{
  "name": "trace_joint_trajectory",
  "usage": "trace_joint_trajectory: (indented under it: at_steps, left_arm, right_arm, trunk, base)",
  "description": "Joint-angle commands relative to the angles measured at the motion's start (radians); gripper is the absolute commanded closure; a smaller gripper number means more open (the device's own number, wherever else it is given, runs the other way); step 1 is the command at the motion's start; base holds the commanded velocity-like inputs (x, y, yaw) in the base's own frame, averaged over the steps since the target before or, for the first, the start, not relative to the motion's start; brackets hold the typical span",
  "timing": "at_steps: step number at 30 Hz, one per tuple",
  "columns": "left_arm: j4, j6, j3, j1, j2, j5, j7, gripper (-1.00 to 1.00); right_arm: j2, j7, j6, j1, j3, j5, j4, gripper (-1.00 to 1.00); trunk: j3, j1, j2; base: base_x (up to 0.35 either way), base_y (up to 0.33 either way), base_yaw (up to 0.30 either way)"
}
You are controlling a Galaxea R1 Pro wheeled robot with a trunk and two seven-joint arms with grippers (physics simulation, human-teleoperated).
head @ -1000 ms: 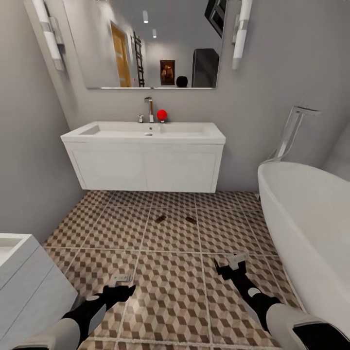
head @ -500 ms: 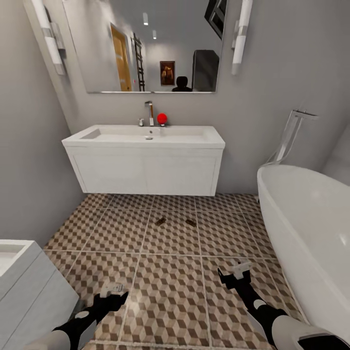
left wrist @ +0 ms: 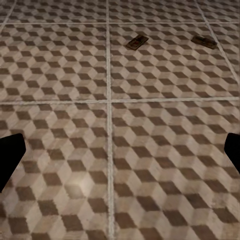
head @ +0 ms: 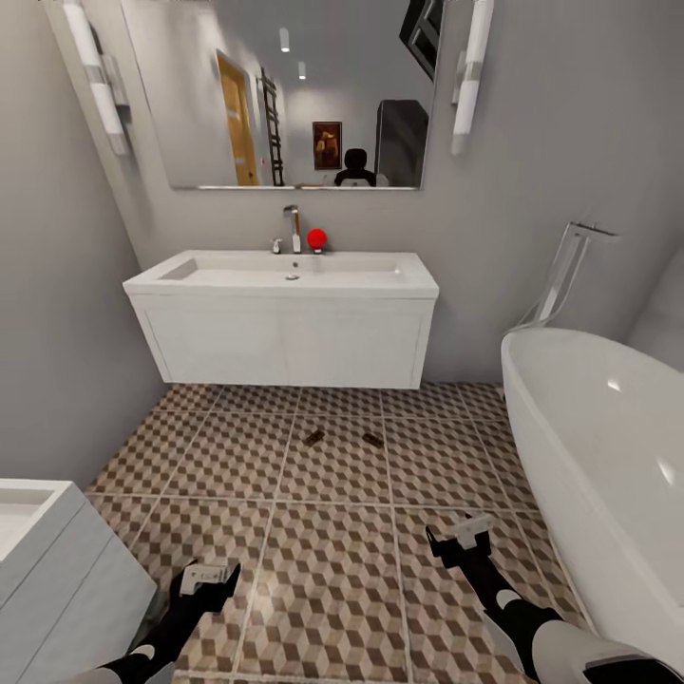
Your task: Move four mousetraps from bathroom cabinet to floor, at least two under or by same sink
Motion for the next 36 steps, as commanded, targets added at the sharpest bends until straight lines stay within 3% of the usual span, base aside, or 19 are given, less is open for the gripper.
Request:
trace_joint_trajectory:
  at_steps: [1, 18, 36]
  left_arm:
    - [0.005, -0.009, 0.001, 0.006, 0.001, 0.004, -0.005, -1.0]
    - [0.007, -0.02, 0.001, 0.049, 0.017, 0.004, -0.007, -1.0]
    - [0.008, -0.025, 0.001, 0.071, 0.018, 0.004, -0.007, -1.0]
  right_arm:
    - [0.0, 0.0, -0.003, 0.001, -0.001, 0.006, 0.001, -1.0]
    - [0.0, 0.0, -0.015, 0.016, -0.001, 0.005, 0.001, -1.0]
    - [0.005, -0.001, -0.047, 0.079, -0.001, 0.003, 0.001, -1.0]
  trunk:
    - [0.002, -0.004, 0.007]
    - [0.056, -0.069, 0.126]
    - [0.112, -0.138, 0.252]
  base:
    - [0.0, 0.0, 0.0]
    - [0.0, 0.0, 0.0]
    - [0.0, 0.0, 0.0]
